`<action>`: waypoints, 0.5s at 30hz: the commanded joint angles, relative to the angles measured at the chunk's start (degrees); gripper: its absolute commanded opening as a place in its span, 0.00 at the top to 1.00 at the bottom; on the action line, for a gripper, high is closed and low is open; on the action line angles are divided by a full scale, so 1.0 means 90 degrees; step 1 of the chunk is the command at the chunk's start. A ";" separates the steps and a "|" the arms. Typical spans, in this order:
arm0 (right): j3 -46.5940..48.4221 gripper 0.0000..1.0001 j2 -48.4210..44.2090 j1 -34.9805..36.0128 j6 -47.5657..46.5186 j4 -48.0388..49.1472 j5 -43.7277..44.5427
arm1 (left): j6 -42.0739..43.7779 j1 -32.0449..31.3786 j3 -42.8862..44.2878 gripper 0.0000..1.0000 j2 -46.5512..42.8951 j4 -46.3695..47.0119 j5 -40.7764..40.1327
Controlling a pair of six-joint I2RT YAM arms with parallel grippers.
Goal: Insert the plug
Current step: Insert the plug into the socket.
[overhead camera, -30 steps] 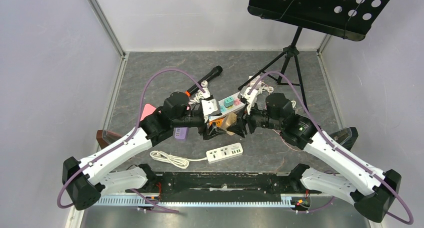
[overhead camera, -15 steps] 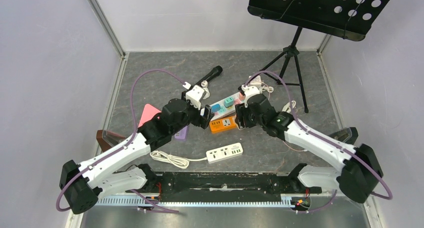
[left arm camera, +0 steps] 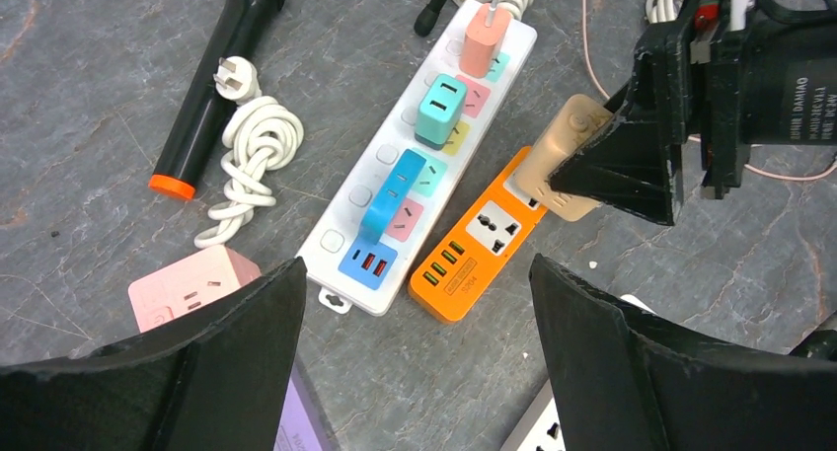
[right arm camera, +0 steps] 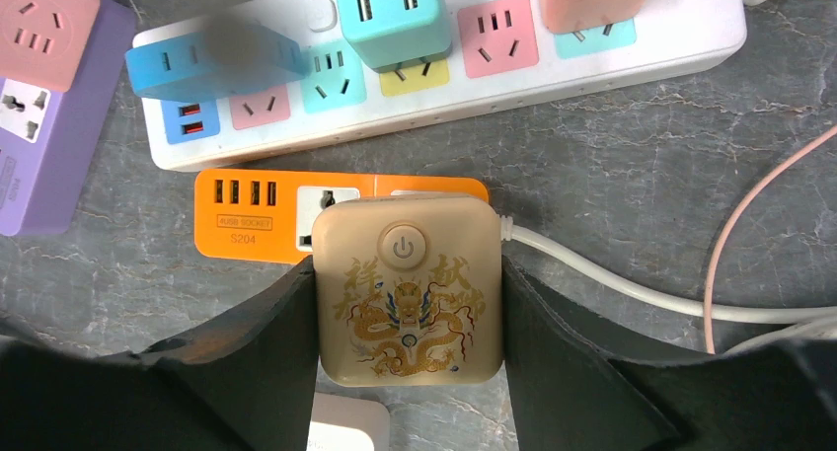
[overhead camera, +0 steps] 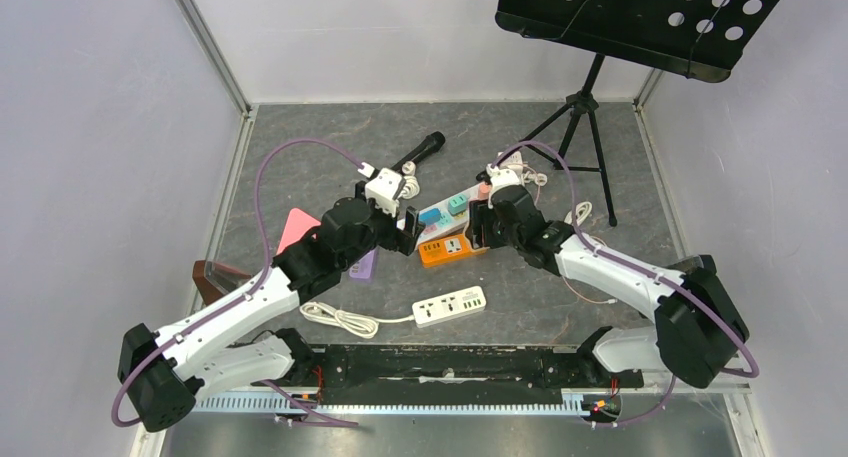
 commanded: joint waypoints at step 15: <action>0.0481 1.00 0.0758 -0.0021 0.0011 -0.0033 0.0003 | -0.0118 0.0037 -0.0068 0.10 -0.0269 0.0122 -0.0289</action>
